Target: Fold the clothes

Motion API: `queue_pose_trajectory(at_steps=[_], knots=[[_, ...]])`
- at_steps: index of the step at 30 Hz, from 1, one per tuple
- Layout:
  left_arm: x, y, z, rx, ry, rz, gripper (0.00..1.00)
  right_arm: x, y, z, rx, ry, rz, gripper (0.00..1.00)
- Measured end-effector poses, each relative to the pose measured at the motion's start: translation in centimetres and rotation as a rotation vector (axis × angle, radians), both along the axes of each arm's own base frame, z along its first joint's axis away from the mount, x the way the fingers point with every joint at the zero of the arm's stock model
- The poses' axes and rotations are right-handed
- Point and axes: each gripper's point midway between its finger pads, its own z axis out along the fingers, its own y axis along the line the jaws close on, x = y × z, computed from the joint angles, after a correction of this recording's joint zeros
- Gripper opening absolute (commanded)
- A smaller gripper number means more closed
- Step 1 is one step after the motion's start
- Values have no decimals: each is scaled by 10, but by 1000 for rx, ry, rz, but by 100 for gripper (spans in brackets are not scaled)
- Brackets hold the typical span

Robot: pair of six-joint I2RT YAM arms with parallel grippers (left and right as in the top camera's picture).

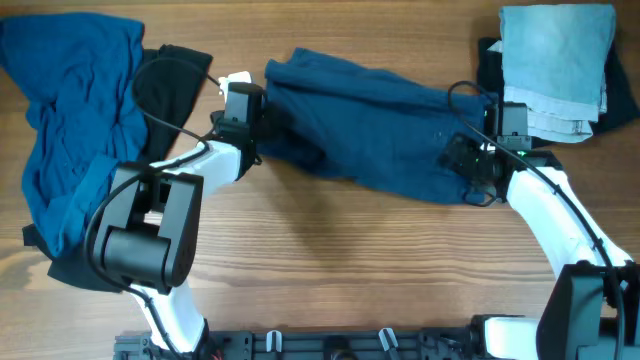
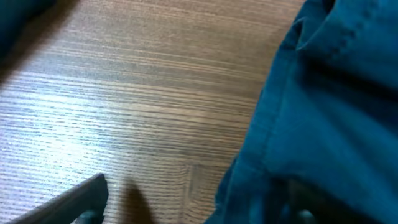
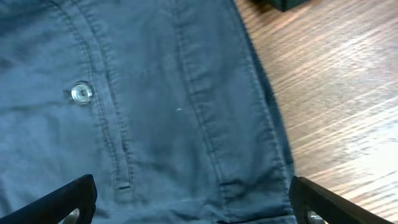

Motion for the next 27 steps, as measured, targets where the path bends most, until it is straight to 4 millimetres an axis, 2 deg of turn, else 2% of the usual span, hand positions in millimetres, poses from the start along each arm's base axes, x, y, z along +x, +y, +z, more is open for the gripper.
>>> queue_pose_trajectory(at_steps=[2, 3, 6, 8, 10, 14, 19, 22, 23, 25, 26, 27], knots=[[-6, -1, -6, 7, 35, -17, 9, 2, 3, 1, 17, -9, 9, 99], [-13, -2, -12, 10, 72, -31, 4, 4, 4, 1, 23, -15, 13, 99], [-21, -3, -17, -17, 132, -12, 4, 6, 7, 2, 34, -25, 24, 100], [-29, 3, -18, -48, 181, 62, 4, 11, 9, 5, 43, -50, 29, 100], [-38, 19, -19, -80, 229, 163, 4, 16, 13, 7, 62, -70, 42, 98], [-44, 66, -20, -121, 263, 334, 4, 24, 23, 12, 106, -112, 87, 96], [-46, 103, -20, -141, 268, 432, 4, 33, 43, 18, 121, -157, 149, 96], [-46, 112, -18, -160, 264, 439, 28, 51, 47, 30, 112, -247, 193, 94], [-47, 111, -17, -156, 264, 424, 39, 56, 50, 35, 113, -277, 218, 93], [-57, 108, -10, -127, 277, 366, 52, 75, 61, 54, 112, -394, 320, 91], [-55, 106, 8, -113, 239, 325, 57, 80, 65, 60, 104, -434, 361, 87], [-48, 101, 43, -112, 151, 289, 59, 88, 71, 69, 83, -490, 414, 86]])
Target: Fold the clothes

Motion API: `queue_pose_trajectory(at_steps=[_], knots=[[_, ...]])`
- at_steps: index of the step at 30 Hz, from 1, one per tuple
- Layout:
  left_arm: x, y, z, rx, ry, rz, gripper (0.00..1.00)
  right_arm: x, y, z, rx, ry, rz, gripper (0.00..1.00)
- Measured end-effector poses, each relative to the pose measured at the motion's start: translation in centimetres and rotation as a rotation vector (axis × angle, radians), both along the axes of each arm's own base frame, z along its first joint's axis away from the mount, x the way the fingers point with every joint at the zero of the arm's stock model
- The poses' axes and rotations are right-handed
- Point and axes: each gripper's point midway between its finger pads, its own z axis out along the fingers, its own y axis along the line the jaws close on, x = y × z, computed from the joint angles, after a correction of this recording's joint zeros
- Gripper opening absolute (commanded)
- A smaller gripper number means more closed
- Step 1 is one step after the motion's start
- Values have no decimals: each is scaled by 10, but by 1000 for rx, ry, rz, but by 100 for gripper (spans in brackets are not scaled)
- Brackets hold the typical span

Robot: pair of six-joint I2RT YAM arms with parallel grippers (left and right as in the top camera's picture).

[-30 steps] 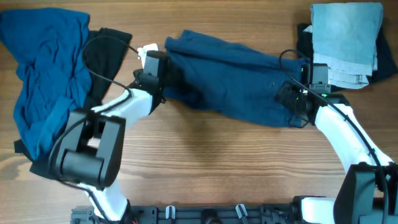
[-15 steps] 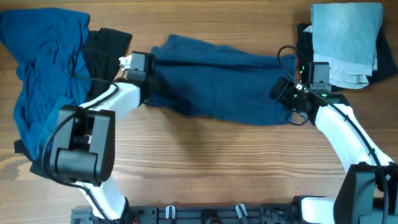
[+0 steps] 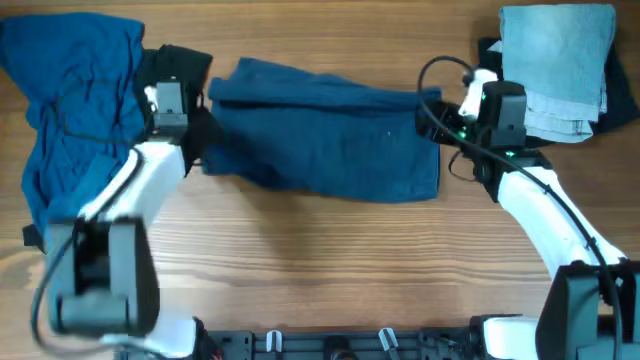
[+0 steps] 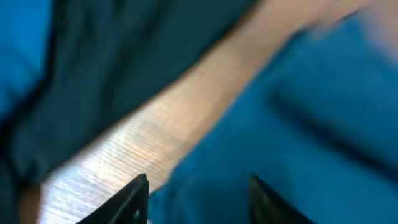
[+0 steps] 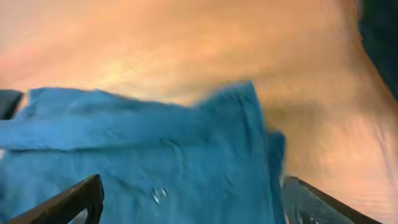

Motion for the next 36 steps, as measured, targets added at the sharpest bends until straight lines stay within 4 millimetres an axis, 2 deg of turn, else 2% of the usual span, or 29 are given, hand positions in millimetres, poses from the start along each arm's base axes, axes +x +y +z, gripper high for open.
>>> queue_pose_trajectory(at_steps=[2, 3, 4, 5, 6, 7, 8, 9, 10, 13, 15, 19, 23, 24, 26, 29, 33, 34, 36], knots=[[11, -16, 55, 7, -158, -61, 59, 9, 24, 16, -52, -111, 110, 81], [16, -26, 69, 3, -208, -97, 48, 12, 39, 23, -63, -156, 154, 68], [23, -47, 79, -5, -258, -159, 40, 13, 58, 26, -68, -191, 205, 49], [25, -62, 79, -10, -269, -206, 32, 14, 69, 22, -65, -197, 227, 30], [27, -74, 77, -19, -275, -234, 22, 18, 77, 16, -50, -199, 232, 18], [27, -89, 72, -24, -271, -277, 17, 19, 84, 4, -33, -174, 232, 9], [26, -103, 62, -34, -252, -312, 11, 21, 90, -8, 0, -147, 218, 6], [24, -116, 49, -39, -223, -348, 5, 23, 96, -21, 43, -113, 196, 6], [24, -129, 35, -47, -203, -380, 4, 24, 101, -29, 76, -96, 184, 6], [31, -149, 13, -66, -207, -422, 4, 26, 118, -32, 137, -102, 197, 6], [38, -159, 9, -83, -238, -442, 4, 28, 124, -30, 155, -120, 204, 6], [58, -169, 4, -99, -328, -454, 4, 33, 119, -46, 166, -91, 140, 6], [80, -176, -9, -107, -434, -455, 4, 35, 117, -55, 168, -80, 118, 6], [85, -174, -16, -100, -454, -445, 4, 36, 116, -54, 167, -82, 115, 6], [97, -167, -17, -66, -529, -396, 4, 36, 115, -56, 165, -79, 108, 6], [111, -157, 10, -38, -655, -332, 4, 35, 111, -60, 148, -64, 87, 7], [125, -137, 25, -19, -692, -280, 4, 36, 105, -64, 123, -58, 60, 8], [126, -134, 23, -16, -683, -275, 4, 37, 102, -64, 109, -64, 44, 8], [122, -130, 6, -7, -604, -277, 4, 42, 91, -64, 71, -78, -5, 8]])
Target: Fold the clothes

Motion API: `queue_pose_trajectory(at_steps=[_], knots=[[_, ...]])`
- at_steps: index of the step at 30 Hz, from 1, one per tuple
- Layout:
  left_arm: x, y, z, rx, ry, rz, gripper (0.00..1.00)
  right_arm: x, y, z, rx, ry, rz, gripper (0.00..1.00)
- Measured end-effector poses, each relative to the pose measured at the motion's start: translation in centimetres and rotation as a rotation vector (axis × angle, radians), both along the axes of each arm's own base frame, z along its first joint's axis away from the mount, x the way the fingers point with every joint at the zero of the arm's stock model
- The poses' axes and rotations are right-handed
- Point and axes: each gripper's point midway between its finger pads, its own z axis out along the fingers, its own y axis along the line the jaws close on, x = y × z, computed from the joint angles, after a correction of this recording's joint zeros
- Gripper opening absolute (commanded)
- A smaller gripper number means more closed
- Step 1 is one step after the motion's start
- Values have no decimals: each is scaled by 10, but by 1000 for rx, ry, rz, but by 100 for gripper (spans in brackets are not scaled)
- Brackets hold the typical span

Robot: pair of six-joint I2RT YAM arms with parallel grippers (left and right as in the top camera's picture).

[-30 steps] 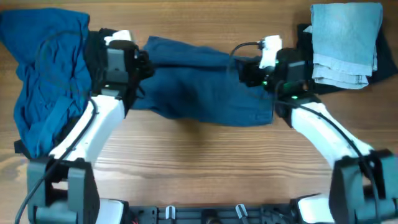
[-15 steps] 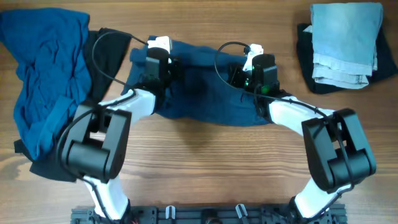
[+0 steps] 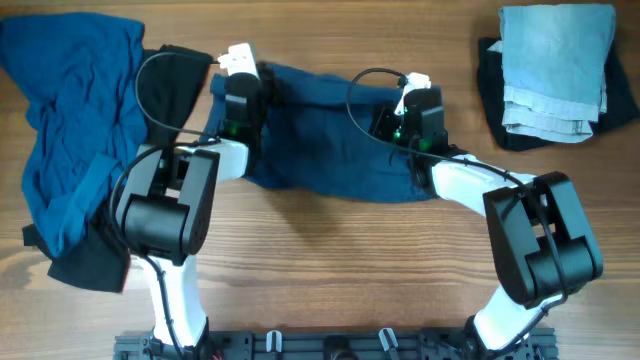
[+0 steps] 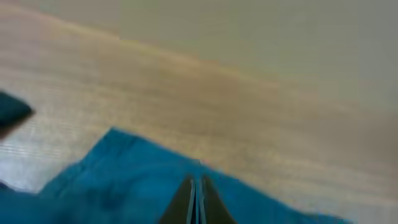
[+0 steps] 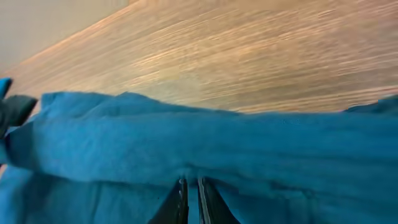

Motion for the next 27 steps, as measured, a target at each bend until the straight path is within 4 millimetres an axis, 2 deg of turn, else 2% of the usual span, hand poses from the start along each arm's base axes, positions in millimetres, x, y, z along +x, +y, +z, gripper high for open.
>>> queue_pose_trajectory(at_steps=[2, 5, 8, 10, 11, 12, 13, 15, 16, 17, 19, 20, 22, 23, 25, 27], knots=[[-8, -2, -14, 19, 75, -8, 4, 4, -13, 0, -42, -13, -53, 8], [-16, -3, -27, 38, 146, -15, 4, 12, -46, -1, -86, -19, -150, 8], [-25, 0, -41, 57, 217, -14, 6, 20, -99, -2, -103, -13, -273, 8], [-27, 2, -44, 61, 232, -11, 9, 20, -117, -4, -106, -1, -299, 9], [-26, 6, -44, 61, 235, -4, 14, 18, -125, -7, -100, 19, -297, 22], [-25, 11, -44, 59, 235, 6, 23, 16, -129, -11, -87, 40, -286, 43], [-27, 16, -44, 62, 252, 14, 31, 10, -128, -17, -56, 83, -250, 76], [-33, 24, -27, 63, 272, 29, 48, -4, -126, -20, 19, 158, -184, 99], [-38, 27, -9, 65, 279, 31, 50, -15, -125, -13, 61, 194, -156, 100], [-48, 30, 13, 71, 289, 31, 55, -23, -128, 6, 101, 197, -131, 100], [-67, 34, 55, 69, 293, 31, 61, -50, -133, 23, 121, 263, -114, 100], [-80, 36, 62, 81, 331, 18, 63, -59, -134, 24, 118, 292, -104, 99], [-98, 33, 57, 109, 402, -35, 62, -80, -129, 12, 116, 386, -81, 100], [-106, 30, 43, 132, 458, -77, 61, -88, -128, 7, 110, 419, -65, 99], [-107, 30, 26, 144, 494, -115, 56, -90, -126, 5, 100, 420, -45, 97], [-102, 43, 6, 138, 527, -130, 26, -90, -125, 5, 88, 414, -22, 93]])
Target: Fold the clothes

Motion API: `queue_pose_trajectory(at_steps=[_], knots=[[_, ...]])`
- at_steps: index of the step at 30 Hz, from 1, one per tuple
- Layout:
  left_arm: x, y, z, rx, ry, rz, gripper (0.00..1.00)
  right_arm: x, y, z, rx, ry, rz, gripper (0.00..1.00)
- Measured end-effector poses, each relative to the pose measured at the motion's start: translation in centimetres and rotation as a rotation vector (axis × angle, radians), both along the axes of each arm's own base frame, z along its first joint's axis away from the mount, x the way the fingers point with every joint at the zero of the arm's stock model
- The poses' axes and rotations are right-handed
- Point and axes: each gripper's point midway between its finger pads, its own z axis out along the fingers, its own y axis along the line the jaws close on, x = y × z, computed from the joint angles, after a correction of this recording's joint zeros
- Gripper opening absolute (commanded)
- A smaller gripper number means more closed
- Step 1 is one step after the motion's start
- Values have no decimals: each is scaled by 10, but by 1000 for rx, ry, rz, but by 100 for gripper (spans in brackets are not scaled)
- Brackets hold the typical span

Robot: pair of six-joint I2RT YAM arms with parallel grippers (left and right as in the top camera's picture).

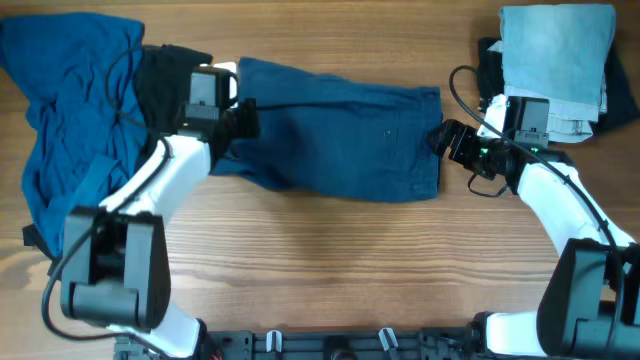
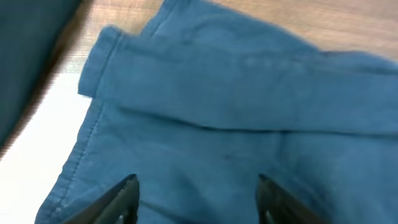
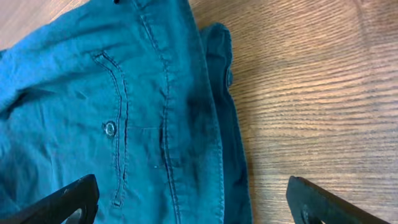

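Note:
Dark blue trousers (image 1: 335,135) lie folded lengthwise across the middle of the table, waistband to the right. My left gripper (image 1: 246,118) hovers open over their left end, and its view shows the hem and folded leg (image 2: 205,106) between its fingers (image 2: 118,199). My right gripper (image 1: 447,140) is open just off the waistband end. Its view shows the back pocket with a button (image 3: 110,129) and the waistband edge (image 3: 230,149). Neither gripper holds cloth.
A crumpled blue garment (image 1: 70,120) over black cloth (image 1: 165,75) fills the left side. A folded pale blue stack (image 1: 555,65) on a dark item sits at the back right. Bare wood table (image 1: 330,270) runs along the front.
Both grippers were shut on the trousers' far edge near the middle. Now both are open, the left at the left end, the right off the waistband end. The trousers lie flatter.
First the trousers lay slanted with an open gripper at each end. Then they lay straighter and both grippers stood at the far corners. After that both were shut on the cloth near the middle. Now the trousers lie folded lengthwise, released.

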Motion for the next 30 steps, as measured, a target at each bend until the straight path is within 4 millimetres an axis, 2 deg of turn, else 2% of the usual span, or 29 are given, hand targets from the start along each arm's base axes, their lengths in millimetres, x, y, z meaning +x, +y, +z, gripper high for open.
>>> queue_pose_trajectory(at_steps=[2, 4, 6, 10, 15, 18, 23, 24, 25, 26, 28, 29, 30], knots=[[5, 18, -18, -23, 28, 5, 21, -1, 1, -5, -4, 7, 17, 90], [5, 44, -43, -31, 79, 32, 11, 0, 2, -14, -3, 22, 25, 90], [2, 55, -55, -35, 105, 40, 4, 1, 4, -25, 0, 42, 31, 89], [6, 53, -52, -35, 84, 14, 4, 5, 12, -45, 13, 57, 60, 88], [9, 51, -54, -27, 68, -16, 4, 18, 21, -45, 58, 11, 96, 87], [10, 47, -72, -35, 84, -46, 4, 20, 23, -45, 70, 0, 107, 81], [15, 44, -74, -48, 70, -61, 4, 19, 29, -46, 96, 3, 127, 70], [16, 43, -74, -50, 66, -62, 4, 19, 32, -46, 99, 5, 135, 65], [18, 42, -74, -54, 63, -65, 4, 18, 35, -47, 101, 8, 142, 53], [19, 42, -74, -57, 61, -68, 4, 16, 37, -48, 106, 16, 142, 34], [20, 41, -75, -60, 60, -70, 4, 14, 37, -52, 112, 35, 135, 10], [20, 41, -74, -61, 60, -70, 4, 10, 37, -56, 122, 62, 121, 4], [20, 41, -74, -63, 60, -72, 4, 8, 38, -58, 131, 76, 110, 4]])
